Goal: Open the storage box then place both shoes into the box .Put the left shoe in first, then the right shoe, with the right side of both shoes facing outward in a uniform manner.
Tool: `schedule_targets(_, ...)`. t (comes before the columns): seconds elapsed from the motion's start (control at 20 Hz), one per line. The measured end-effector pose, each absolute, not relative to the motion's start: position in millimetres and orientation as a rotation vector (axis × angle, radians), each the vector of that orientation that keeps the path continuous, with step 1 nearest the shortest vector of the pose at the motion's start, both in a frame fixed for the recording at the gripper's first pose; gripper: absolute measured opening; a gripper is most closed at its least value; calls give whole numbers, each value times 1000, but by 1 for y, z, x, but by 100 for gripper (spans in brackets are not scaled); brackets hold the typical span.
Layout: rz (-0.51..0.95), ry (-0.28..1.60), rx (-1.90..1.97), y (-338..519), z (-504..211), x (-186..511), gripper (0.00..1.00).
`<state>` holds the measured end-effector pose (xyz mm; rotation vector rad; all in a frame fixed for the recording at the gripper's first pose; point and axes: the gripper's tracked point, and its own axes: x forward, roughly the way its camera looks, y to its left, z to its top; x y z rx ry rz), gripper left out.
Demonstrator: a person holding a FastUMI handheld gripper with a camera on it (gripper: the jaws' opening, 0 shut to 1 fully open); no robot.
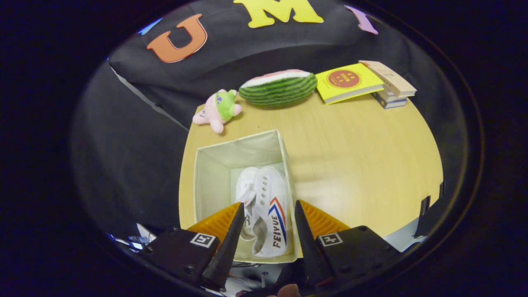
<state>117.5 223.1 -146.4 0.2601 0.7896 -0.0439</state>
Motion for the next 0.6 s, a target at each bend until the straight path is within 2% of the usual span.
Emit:
schedule_targets(0.35, -82, 447, 230, 199, -50, 74, 78)
schedule_targets(0.45, -94, 376, 200, 191, -34, 55, 95)
schedule_targets(0.6, -136, 269, 158, 170, -12, 28, 97)
